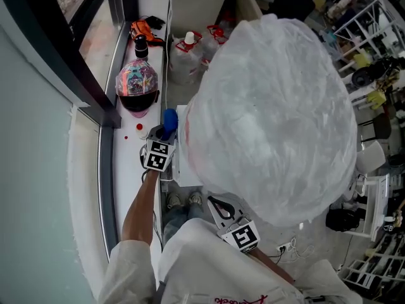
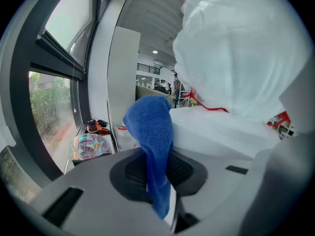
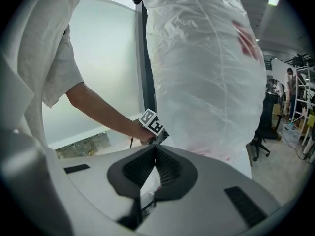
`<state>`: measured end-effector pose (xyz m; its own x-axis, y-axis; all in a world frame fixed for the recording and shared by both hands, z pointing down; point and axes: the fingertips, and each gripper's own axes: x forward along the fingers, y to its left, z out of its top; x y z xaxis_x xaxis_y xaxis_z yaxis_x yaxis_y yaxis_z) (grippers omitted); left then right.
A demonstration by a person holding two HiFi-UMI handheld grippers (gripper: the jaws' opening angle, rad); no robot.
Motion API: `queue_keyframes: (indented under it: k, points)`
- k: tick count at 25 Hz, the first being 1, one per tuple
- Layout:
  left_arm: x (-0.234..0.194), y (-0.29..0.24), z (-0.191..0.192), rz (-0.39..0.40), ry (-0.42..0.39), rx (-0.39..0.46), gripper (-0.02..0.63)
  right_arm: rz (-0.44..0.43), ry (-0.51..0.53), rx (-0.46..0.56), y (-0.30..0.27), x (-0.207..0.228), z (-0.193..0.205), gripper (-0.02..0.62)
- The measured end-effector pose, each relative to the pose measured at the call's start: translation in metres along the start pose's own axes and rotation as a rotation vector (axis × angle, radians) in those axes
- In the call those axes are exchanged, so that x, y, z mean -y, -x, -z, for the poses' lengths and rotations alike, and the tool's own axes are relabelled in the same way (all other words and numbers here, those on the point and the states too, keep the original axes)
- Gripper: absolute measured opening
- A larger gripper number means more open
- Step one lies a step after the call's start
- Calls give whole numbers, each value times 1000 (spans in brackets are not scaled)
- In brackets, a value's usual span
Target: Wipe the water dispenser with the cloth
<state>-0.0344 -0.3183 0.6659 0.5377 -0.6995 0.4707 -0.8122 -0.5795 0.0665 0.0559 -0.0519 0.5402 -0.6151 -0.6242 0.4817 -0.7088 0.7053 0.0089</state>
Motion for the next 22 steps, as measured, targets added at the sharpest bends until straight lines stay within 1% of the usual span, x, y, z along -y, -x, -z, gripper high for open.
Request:
queue_keyframes:
  k: [3,8,17,22]
  points:
    - [11,10,13,1,14,-4,63,-29,22,19,-5,-12,-3,14]
    - [31,32,35,6,28,-8,63,-45,20,43,-9,-22,-13,14]
    - [77,84,63,9,55,38,63,-83,22,60,-13,-34,-16,14]
    - [105,116,86,33,42,34,63,-107,29,57,-18,-40,-17,15]
